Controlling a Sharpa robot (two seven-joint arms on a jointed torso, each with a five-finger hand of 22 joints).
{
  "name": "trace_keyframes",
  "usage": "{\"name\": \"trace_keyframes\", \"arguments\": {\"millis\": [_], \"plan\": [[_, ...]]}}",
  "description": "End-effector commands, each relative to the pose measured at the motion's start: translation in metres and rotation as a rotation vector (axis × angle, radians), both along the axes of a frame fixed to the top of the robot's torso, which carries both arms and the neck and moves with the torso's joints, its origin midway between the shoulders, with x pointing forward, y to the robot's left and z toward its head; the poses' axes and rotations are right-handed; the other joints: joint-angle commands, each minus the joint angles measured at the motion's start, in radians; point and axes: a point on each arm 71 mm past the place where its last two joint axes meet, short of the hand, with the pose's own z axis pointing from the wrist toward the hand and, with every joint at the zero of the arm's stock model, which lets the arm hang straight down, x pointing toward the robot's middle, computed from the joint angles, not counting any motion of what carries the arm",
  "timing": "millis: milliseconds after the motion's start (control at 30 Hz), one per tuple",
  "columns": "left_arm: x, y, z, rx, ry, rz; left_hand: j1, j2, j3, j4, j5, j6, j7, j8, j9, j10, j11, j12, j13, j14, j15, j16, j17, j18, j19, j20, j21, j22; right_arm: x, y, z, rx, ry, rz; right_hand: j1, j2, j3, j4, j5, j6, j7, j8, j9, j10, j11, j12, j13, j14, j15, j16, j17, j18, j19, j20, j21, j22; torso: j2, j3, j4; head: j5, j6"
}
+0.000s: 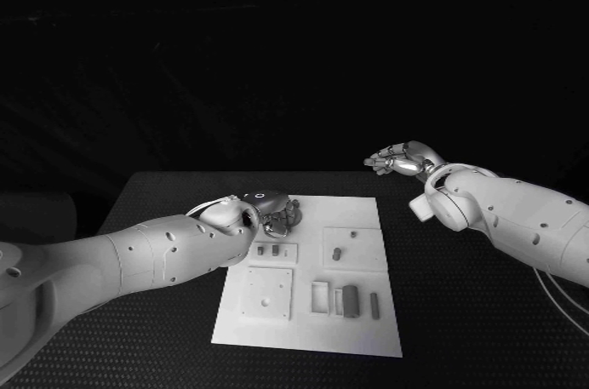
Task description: Assemble the parts on the task board
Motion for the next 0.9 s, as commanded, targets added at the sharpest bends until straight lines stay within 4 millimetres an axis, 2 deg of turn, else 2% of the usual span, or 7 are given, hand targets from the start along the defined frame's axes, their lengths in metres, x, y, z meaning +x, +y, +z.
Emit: {"name": "trace_keyframes", "arguments": {"millis": [33,300,900], "plan": [[-0.0028,-0.0018,-0.0044,0.015,0.021,-0.021,0.004,0.011,0.003,-0.005,0.006,0.011,0.001,0.006,-0.003,0.012,0.0,0.005,0.002,0.009,-0.001,0.008,0.008,0.017,0.01,-0.001,0.003,0.005,-0.0005,0.0021,0.0002,0.004,-0.002,0.02,0.008,0.0,-0.003,0.005,0.0,-0.008,0.072,0.005,0.0,0.008,0.001,-0.004,-0.001,0.001,0.006,-0.004,-0.001,-0.009,0.001,-0.003,-0.004,0.002,0.0,0.0002,0.0008,0.0,-0.001],[-0.0068,-0.0044,-0.0054,0.01,0.033,-0.056,0.022,0.021,0.01,-0.009,0.008,0.054,-0.005,0.022,-0.007,0.062,-0.01,0.016,0.013,0.018,-0.011,0.02,0.035,0.015,0.023,-0.011,0.008,0.024,-0.0003,0.0014,0.0002,0.003,-0.002,0.018,0.008,0.0,-0.003,0.005,0.0,-0.008,0.072,0.006,0.0,0.008,0.001,-0.005,-0.001,0.002,0.006,-0.004,-0.001,-0.009,0.002,-0.003,-0.005,0.002,0.0,0.0003,0.0005,-0.001,-0.003],[-0.0075,-0.0049,-0.007,0.011,0.04,-0.064,0.032,0.022,0.017,-0.008,0.008,0.068,-0.007,0.027,-0.008,0.08,-0.014,0.015,0.017,0.028,-0.017,0.022,0.045,0.014,0.032,-0.016,0.01,0.031,-0.0005,0.0022,0.0002,0.004,-0.001,0.021,0.009,0.0,-0.004,0.006,0.0,-0.008,0.072,0.007,0.0,0.01,0.001,-0.006,-0.001,0.002,0.006,-0.005,-0.002,-0.009,0.002,-0.003,-0.006,0.004,0.0,0.0011,0.0001,-0.002,-0.007]]}}
